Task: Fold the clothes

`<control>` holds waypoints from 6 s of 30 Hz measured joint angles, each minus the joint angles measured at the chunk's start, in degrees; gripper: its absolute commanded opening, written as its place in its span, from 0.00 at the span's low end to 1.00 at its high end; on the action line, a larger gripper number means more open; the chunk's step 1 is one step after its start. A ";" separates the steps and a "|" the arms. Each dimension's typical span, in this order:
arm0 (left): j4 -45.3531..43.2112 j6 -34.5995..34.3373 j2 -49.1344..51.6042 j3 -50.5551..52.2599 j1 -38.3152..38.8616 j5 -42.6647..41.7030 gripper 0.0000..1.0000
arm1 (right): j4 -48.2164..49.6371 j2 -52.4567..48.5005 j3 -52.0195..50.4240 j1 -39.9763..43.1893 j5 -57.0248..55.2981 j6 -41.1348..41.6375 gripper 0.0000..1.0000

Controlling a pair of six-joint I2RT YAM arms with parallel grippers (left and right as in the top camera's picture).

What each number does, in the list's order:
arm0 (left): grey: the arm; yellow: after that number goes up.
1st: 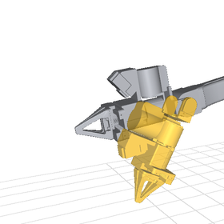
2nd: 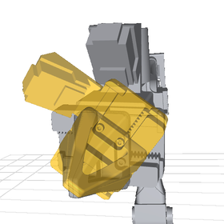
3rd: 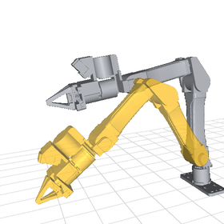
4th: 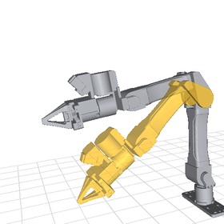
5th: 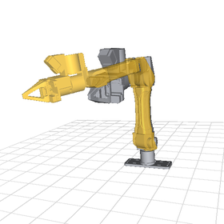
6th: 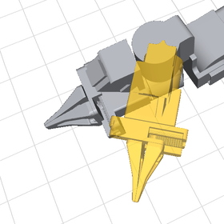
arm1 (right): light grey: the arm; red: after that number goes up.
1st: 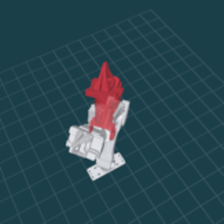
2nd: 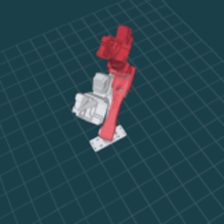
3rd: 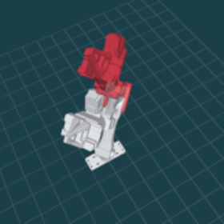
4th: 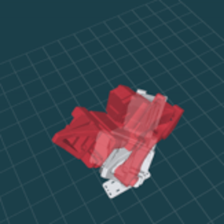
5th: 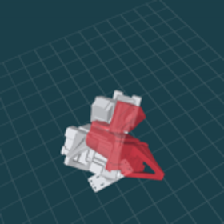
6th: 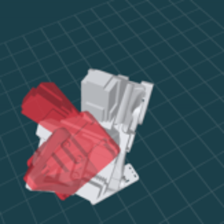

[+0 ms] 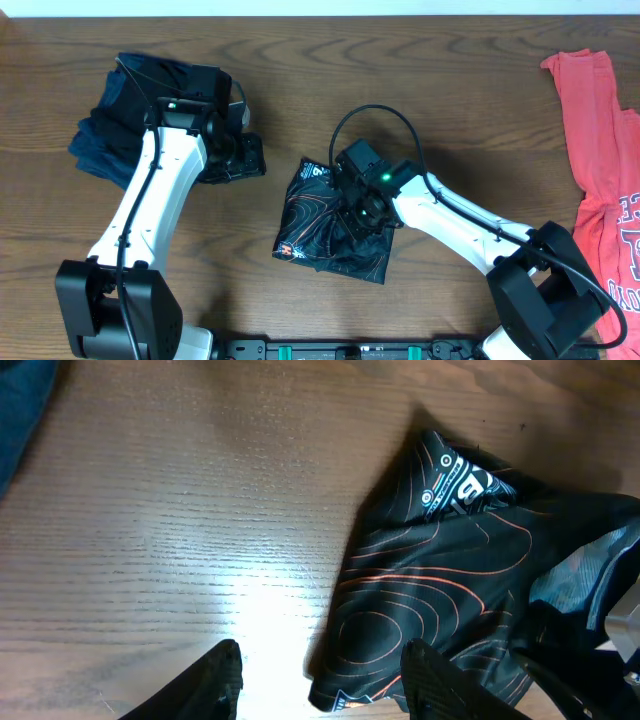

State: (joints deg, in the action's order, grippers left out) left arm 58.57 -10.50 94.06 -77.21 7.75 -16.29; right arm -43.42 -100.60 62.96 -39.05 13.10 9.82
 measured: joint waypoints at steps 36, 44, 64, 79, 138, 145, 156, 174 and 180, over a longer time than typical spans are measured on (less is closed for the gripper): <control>0.02 0.00 0.02 0.02 0.00 0.00 0.54 | -9.66 10.93 -0.09 -0.31 -12.09 10.80 0.23; 0.17 0.00 0.02 0.02 0.02 0.00 0.54 | -10.16 4.94 -0.09 -0.31 -12.20 11.10 0.25; 0.17 0.00 0.00 0.02 0.00 0.00 0.54 | -21.70 0.46 -0.11 -0.31 -9.88 15.72 0.07; -2.47 1.44 0.24 0.02 1.92 -1.97 0.74 | -16.06 0.48 -0.11 -0.22 -12.61 19.26 0.18; -15.80 16.87 12.39 -4.33 -0.52 2.91 0.06 | -19.41 12.55 -0.15 5.07 -19.52 22.84 0.23; -25.18 16.98 5.31 -4.98 -4.52 14.16 0.06 | -19.41 12.55 -0.15 5.22 -20.13 22.84 0.23; -33.62 18.01 5.27 -5.01 -14.08 16.74 0.06 | -19.43 12.55 -0.15 5.25 -20.68 22.86 0.24; -38.47 16.15 6.16 -5.01 -29.57 17.00 0.77 | -19.32 12.55 -0.15 5.25 -21.75 22.84 0.24; -38.18 14.93 7.08 -5.01 -30.21 17.46 0.98 | -19.12 12.55 -0.15 5.25 -21.77 22.84 0.24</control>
State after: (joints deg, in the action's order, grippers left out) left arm 20.38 4.43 101.14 -82.21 -22.46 1.17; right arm -62.54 -88.05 62.81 -33.80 -8.67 32.67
